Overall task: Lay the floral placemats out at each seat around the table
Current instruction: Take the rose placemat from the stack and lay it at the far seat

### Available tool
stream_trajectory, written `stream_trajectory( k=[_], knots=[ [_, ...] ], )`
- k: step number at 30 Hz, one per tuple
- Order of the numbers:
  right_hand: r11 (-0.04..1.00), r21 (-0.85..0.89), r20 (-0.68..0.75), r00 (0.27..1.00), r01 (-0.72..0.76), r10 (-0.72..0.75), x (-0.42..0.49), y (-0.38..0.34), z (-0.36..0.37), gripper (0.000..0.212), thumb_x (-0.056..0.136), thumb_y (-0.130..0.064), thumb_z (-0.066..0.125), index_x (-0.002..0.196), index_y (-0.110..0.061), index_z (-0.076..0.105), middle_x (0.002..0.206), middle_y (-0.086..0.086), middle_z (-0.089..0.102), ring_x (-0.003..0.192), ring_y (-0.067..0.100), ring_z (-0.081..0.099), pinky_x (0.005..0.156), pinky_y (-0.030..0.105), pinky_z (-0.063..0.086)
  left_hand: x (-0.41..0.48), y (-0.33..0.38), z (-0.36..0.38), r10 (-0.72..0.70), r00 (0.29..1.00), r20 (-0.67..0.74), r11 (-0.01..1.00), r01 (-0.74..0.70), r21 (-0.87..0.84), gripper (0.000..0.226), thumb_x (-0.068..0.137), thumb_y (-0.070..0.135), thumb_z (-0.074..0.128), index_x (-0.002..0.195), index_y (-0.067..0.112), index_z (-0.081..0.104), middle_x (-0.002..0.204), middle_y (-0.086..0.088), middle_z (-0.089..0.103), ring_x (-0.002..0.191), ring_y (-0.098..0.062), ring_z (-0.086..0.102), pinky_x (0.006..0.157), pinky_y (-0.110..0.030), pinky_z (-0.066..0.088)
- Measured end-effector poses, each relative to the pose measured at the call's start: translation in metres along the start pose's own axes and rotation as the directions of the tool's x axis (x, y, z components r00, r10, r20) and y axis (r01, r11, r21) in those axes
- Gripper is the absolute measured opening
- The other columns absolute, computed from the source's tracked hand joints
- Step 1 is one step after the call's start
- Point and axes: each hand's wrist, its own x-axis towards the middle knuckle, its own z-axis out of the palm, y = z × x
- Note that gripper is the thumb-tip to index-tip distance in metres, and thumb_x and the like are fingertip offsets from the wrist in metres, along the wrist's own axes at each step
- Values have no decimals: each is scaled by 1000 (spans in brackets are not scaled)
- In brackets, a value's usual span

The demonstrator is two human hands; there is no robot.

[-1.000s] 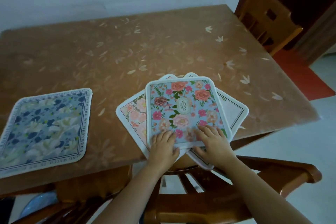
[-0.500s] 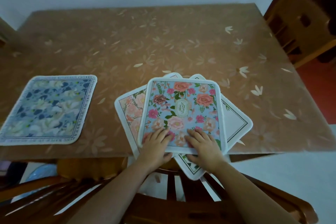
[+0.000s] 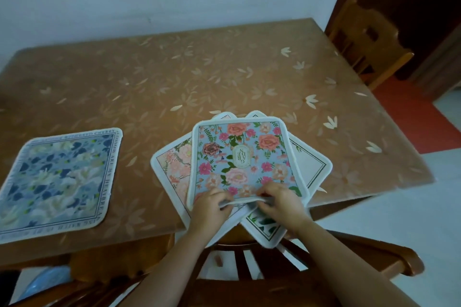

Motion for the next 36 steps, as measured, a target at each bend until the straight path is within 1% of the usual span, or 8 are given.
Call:
stream_trajectory(
  k=[2, 5, 9, 13, 19, 25, 30, 36],
  knots=[
    [998, 38, -39, 998, -46, 48, -2, -9, -5, 9, 82, -22, 61, 90, -21, 62, 94, -5, 63, 86, 9, 55, 75, 16, 43, 1, 9, -5, 5, 998, -63, 1000, -5, -2, 8, 74, 6, 70, 82, 9, 71, 84, -7, 67, 81, -23, 61, 74, -39, 51],
    [993, 69, -94, 990, -95, 101, -3, -19, -17, 9, 82, -17, 60, 90, -15, 64, 95, 2, 64, 89, 16, 57, 77, 27, 48, 7, 24, -12, 24, 993, -118, 1000, -25, -12, 7, 75, 8, 70, 82, 9, 71, 89, -4, 67, 96, -18, 58, 82, -35, 49],
    [989, 104, -191, 974, -104, 122, -10, -27, -41, 10, 82, -14, 61, 91, -11, 65, 95, 4, 64, 91, 18, 57, 81, 30, 47, 15, 50, -24, 45, 990, -132, 998, -50, -36, 8, 77, 15, 68, 85, 16, 71, 84, 3, 64, 77, -15, 57, 61, -24, 43],
    [995, 70, -263, 961, -66, 82, -19, -28, -71, 11, 82, -13, 61, 91, -9, 65, 96, 6, 63, 92, 18, 56, 81, 29, 46, 17, 78, -31, 89, 983, -160, 993, -100, -61, 4, 80, 17, 66, 82, 18, 70, 82, 10, 59, 72, -7, 52, 57, -10, 35],
    [1000, -13, -382, 924, -16, 10, -43, -17, -116, 9, 81, -11, 63, 88, -7, 66, 91, 7, 65, 88, 19, 58, 77, 33, 49, 25, 131, -26, 166, 976, -140, 985, -170, -16, 4, 80, 16, 65, 82, 18, 68, 84, 6, 62, 78, -12, 54, 64, -23, 41],
    [998, -67, -460, 888, -9, -22, -78, 22, -161, 6, 79, -11, 64, 84, -9, 65, 85, 3, 61, 80, 15, 54, 71, 30, 48, 27, 192, 5, 230, 962, -144, 973, -229, 26, 3, 80, 17, 66, 81, 20, 67, 85, 7, 63, 77, -15, 56, 64, -25, 42],
    [989, -139, -496, 868, -41, -34, -112, 73, -220, 13, 79, -15, 64, 72, -6, 57, 72, 3, 51, 69, 19, 50, 60, 29, 39, 29, 266, 48, 306, 938, -165, 949, -286, 134, 5, 80, 21, 64, 78, 26, 64, 83, 8, 62, 77, -15, 54, 63, -26, 37],
    [988, -150, -514, 852, 26, -101, -151, 128, -293, 8, 77, -9, 66, 74, -4, 61, 76, 8, 57, 75, 25, 56, 66, 36, 46, 36, 352, 101, 262, 945, -198, 964, -244, 111, 6, 80, 23, 63, 77, 28, 65, 75, 13, 54, 72, -8, 46, 55, -21, 23]
  ],
)
